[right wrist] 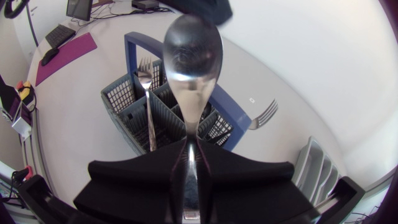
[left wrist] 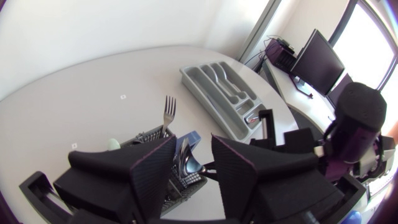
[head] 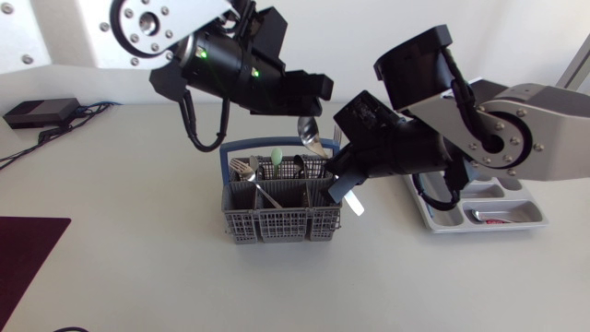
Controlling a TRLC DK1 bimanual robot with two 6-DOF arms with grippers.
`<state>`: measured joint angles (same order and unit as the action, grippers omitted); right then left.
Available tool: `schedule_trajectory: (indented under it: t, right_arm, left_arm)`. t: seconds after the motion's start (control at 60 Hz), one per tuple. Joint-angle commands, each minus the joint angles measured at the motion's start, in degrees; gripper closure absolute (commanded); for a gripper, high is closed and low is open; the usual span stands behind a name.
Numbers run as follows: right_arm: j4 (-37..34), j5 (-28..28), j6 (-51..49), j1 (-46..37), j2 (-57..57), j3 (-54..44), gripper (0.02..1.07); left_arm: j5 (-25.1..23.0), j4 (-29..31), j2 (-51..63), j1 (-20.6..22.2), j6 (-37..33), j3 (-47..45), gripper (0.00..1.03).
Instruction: Sort the cutlery from the basket into the organizer compartments.
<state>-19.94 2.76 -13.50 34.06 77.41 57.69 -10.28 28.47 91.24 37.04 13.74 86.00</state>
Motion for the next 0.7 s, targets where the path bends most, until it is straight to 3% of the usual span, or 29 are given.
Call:
schedule_trajectory:
  t: [0.0,0.35,0.5,0.683]
  right_arm:
    - [-1.15,0.14,-0.65,-2.25,-1.64,-2.32,1.01]
    - [-3.26,5.06,-5.93,-22.99,-3.23,-2.76,1.01]
    - [-3.35,7.17,-7.60,-33.71,2.40,1.72,1.01]
    - [-2.20,7.25,-7.60,-40.83,11.63,8.49,1.01]
  left_arm:
    - [-0.35,-1.75,-3.97,-1.09,0.41,2.77,0.55]
    - [1.23,-1.49,-6.95,-7.77,-2.84,0.84,0.52]
    - [3.87,-1.49,-9.06,-9.44,-6.27,-3.38,0.52]
    - [5.27,-1.75,-12.14,-11.28,-9.43,-9.53,0.52]
